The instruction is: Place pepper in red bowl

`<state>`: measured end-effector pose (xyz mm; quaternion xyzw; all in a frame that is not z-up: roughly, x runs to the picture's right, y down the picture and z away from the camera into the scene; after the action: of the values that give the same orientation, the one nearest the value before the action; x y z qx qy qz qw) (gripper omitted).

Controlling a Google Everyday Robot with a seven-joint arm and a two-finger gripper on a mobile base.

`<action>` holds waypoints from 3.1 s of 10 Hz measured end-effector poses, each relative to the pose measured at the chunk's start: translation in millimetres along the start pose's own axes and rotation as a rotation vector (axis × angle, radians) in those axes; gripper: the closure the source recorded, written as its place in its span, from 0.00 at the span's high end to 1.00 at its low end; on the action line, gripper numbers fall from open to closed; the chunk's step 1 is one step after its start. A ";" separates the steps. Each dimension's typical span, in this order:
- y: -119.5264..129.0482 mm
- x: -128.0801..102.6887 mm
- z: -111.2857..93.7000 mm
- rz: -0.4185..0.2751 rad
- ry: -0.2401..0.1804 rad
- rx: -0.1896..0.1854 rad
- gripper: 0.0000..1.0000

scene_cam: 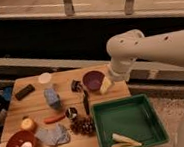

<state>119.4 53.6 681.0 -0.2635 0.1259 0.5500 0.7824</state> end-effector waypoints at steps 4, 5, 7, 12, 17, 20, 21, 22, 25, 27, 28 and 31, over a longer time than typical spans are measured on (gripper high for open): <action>0.0 0.0 0.0 0.000 0.000 0.000 0.80; 0.0 0.0 0.0 0.000 0.000 0.000 0.80; 0.0 0.0 0.0 0.000 0.000 0.000 0.80; 0.0 0.0 0.0 0.000 0.000 0.000 0.80; 53.7 -8.3 -16.5 -0.242 -0.013 0.047 0.80; 138.5 -35.9 -8.2 -0.489 -0.029 0.044 0.80; 166.3 -42.1 -3.9 -0.564 -0.032 0.032 0.80; 189.9 -44.6 -0.9 -0.617 -0.038 0.018 0.80; 229.8 -43.7 0.6 -0.680 -0.058 0.002 0.80; 230.7 -44.4 0.9 -0.682 -0.058 0.002 0.80; 231.3 -44.6 1.9 -0.687 -0.060 0.000 0.80; 253.1 -58.1 25.0 -0.722 -0.077 -0.061 0.80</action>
<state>-138.6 86.0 660.8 -0.2930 -0.0212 0.2514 0.9222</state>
